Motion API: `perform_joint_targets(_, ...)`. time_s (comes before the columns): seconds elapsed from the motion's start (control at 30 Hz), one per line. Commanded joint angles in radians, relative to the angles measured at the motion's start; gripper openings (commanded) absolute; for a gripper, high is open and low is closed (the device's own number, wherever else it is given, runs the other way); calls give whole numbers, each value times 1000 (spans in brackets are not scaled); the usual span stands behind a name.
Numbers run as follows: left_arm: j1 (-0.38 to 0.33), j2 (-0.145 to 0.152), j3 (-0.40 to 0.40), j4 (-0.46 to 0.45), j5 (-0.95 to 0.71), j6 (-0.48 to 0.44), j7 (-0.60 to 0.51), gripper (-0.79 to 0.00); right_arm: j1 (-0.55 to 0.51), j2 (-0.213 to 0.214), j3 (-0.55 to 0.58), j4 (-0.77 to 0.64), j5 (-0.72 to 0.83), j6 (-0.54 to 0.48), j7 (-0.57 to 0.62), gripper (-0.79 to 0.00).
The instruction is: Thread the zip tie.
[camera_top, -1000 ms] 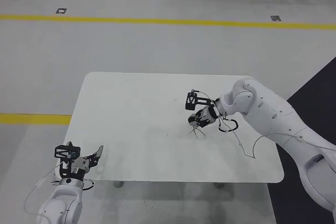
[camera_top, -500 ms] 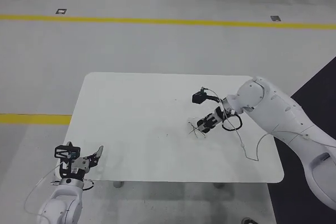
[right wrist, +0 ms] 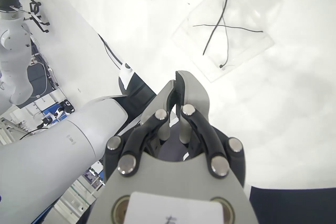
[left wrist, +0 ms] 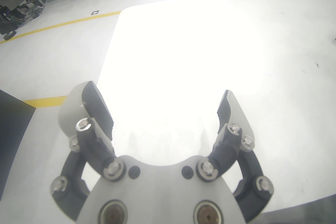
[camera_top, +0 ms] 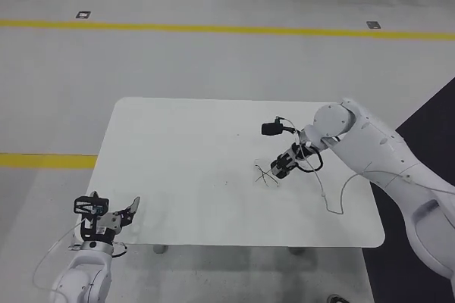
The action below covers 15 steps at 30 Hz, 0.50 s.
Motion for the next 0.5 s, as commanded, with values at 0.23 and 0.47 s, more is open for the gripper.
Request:
perform_joint_targets(0.23,0,0,0,0,0,0,0,0,-3,-25,1,28,12,-24,7,-785)
perform_joint_targets(0.47,0,0,0,0,0,0,0,0,-6,-26,23,33,1,138,-41,-785)
